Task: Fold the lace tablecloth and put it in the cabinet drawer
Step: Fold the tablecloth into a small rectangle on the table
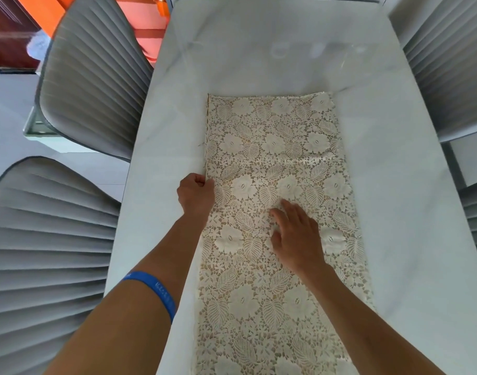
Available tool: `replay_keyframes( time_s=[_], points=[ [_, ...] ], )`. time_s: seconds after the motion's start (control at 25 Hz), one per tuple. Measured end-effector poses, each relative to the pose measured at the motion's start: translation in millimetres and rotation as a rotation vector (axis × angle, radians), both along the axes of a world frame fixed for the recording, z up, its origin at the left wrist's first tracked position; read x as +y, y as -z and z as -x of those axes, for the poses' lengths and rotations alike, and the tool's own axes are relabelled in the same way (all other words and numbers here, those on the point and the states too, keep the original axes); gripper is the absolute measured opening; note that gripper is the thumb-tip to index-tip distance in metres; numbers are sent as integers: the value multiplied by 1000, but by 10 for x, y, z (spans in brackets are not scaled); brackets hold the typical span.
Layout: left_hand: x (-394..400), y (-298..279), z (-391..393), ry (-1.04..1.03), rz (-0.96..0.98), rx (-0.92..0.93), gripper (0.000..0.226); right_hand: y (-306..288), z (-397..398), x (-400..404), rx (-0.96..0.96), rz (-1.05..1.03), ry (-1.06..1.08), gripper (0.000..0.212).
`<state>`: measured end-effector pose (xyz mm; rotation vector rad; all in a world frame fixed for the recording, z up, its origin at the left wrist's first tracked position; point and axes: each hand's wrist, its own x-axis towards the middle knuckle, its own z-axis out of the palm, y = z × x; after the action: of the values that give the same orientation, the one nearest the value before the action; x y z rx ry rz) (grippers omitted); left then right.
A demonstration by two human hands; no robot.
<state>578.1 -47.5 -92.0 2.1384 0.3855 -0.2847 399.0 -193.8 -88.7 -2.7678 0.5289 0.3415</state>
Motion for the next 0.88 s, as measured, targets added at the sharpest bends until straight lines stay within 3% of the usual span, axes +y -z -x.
replay_keyframes(
  time_s=[0.12,0.2,0.32,0.4,0.56,0.76,0.88],
  points=[
    [18,-20,43,-8,27,-10,7,21,32,2,-8,-14,-10,49],
    [50,-58,112,23,12,-60,22,23,78,33,-4,-17,-16,52],
    [178,-12,534,461,-367,-355,47,27,379,122,19,-18,29,57],
    [321,60,1132,740,-389,-437,48,2,754,214,63,-27,68,58],
    [838,266,2433,885,-418,-359,51,22,1595,375,106,-22,122,58],
    [1372,122,3253,925,-573,-251,59,-7,2552,490,57,18,126,59],
    [1568,-44,3706,835,-613,-144,64,-33,3052,542,51,5,128,61]
  ],
)
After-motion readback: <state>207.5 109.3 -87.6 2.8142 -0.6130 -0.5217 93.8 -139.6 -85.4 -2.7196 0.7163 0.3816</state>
